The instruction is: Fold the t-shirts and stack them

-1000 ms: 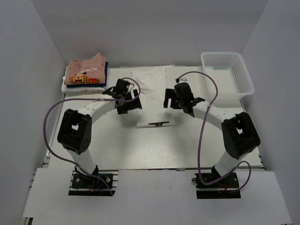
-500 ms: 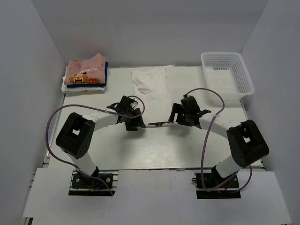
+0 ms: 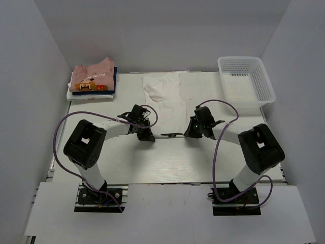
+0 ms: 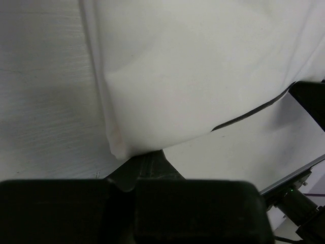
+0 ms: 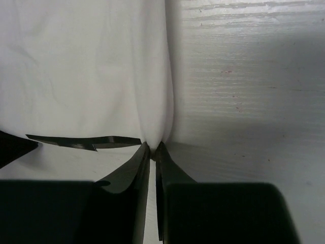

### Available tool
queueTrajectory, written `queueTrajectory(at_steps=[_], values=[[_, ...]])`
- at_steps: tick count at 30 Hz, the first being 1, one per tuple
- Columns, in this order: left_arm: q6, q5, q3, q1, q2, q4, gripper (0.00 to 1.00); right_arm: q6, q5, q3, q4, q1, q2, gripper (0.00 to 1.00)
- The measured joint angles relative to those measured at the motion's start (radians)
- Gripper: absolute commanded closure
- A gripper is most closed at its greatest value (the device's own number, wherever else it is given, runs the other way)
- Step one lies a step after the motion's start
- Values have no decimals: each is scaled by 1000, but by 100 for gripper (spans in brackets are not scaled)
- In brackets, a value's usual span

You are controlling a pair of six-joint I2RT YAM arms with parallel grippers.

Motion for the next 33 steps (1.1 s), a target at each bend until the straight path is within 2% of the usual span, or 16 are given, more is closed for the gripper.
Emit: queueTrajectory(at_steps=[1,4,6,9,10,12,14,17,19,20,23,26,27,29,30,33], values=[[2,1,0,0,0,1,100,2,-6,-3,8,0,2,99],[8,1,0,0,-1,2,100,0,-14,-4,19,0,2,100],[13,-1,-2,0,-6,1,94,-2,-15,-5,20,0,2,100],[23,-11,-24,0,-50,-20,79,-8,-15,-9,26,0,0,100],[24,-14,-33,0,-77,-31,60,-11,-15,-12,27,0,-3,100],[26,-27,-50,0,-153,-50,49,-20,-14,-29,35,0,-19,100],[27,-46,-65,0,-235,-55,20,-25,-14,-47,35,0,-42,100],[20,-68,-69,0,-314,-39,13,-28,-14,-68,35,0,-65,100],[19,-76,-56,0,-303,-37,13,-29,-15,-72,35,0,-70,100],[18,-82,-45,0,-278,-35,18,-29,-15,-73,35,1,-70,100],[18,-92,-13,0,-177,-35,23,-33,-15,-74,35,1,-70,100],[16,-98,4,-1,-87,-41,40,-35,-15,-73,35,1,-70,100],[16,-101,5,-1,-68,-40,54,-36,-15,-73,35,1,-70,100],[17,-103,5,-2,-40,-42,73,-37,-15,-74,35,1,-71,100],[14,-103,6,-2,-35,-39,100,-37,-15,-74,35,1,-71,100],[17,-86,7,-4,-30,-32,100,-39,-15,-76,35,1,-83,100]])
